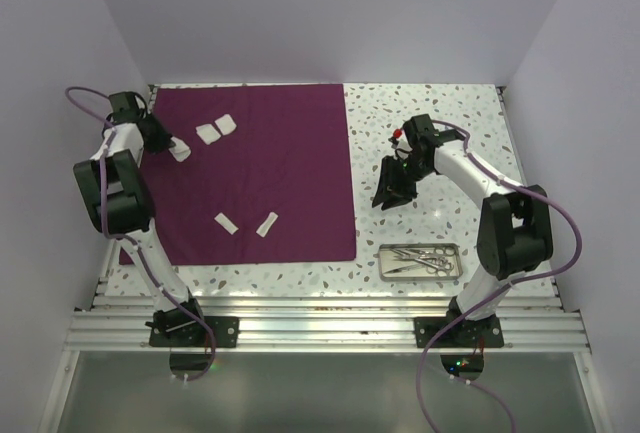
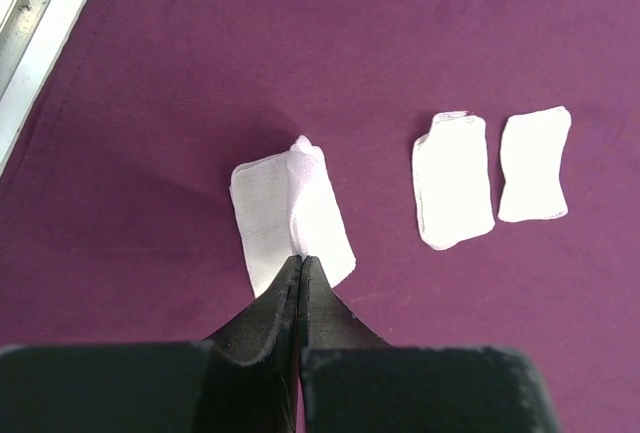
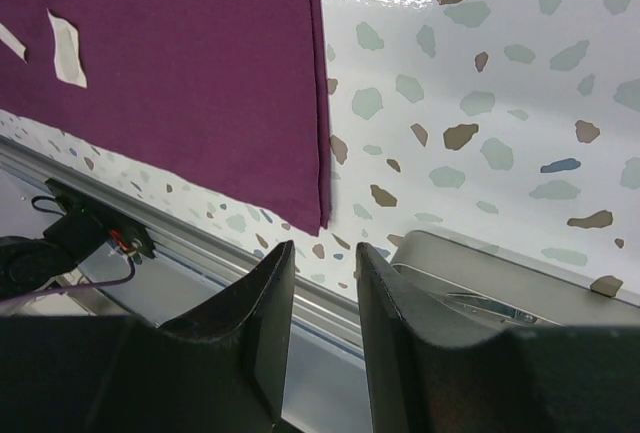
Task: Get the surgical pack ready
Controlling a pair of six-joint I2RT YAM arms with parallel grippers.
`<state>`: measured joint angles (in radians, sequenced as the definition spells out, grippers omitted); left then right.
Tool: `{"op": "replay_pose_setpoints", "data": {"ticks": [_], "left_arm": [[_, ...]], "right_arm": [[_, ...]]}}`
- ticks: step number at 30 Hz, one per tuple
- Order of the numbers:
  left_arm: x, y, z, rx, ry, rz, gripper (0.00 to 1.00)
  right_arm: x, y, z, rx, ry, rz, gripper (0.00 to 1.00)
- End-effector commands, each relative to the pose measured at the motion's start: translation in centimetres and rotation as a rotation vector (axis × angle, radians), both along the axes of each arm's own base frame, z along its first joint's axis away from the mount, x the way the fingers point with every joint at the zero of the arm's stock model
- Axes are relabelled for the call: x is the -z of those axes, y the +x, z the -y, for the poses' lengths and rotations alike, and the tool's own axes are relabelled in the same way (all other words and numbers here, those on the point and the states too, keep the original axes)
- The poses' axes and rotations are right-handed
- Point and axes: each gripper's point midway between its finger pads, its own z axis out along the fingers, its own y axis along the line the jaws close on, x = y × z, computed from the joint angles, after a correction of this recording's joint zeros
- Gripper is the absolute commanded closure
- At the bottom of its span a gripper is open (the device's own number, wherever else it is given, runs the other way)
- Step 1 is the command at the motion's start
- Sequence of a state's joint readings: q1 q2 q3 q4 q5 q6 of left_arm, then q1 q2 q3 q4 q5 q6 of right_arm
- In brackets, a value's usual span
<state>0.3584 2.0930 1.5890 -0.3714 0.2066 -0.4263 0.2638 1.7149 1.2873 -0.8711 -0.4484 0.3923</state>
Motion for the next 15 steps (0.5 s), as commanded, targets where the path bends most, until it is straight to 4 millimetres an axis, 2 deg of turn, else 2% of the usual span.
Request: {"op": "replay_pose_setpoints", "data": {"ticks": [1,15], "left_arm": [[0.4,0.8,0.1,0.023,0.009,0.027,1.0],[2.0,0.2,0.0,0.015,0.009,-0.018,1.0]], "right_arm": [[-0.9,0.5,-0.6,-0.011,0.026,0.018,0.65],[-0.8,0.5,-0.6,-0.003,0.028,0.014,0.65]]}}
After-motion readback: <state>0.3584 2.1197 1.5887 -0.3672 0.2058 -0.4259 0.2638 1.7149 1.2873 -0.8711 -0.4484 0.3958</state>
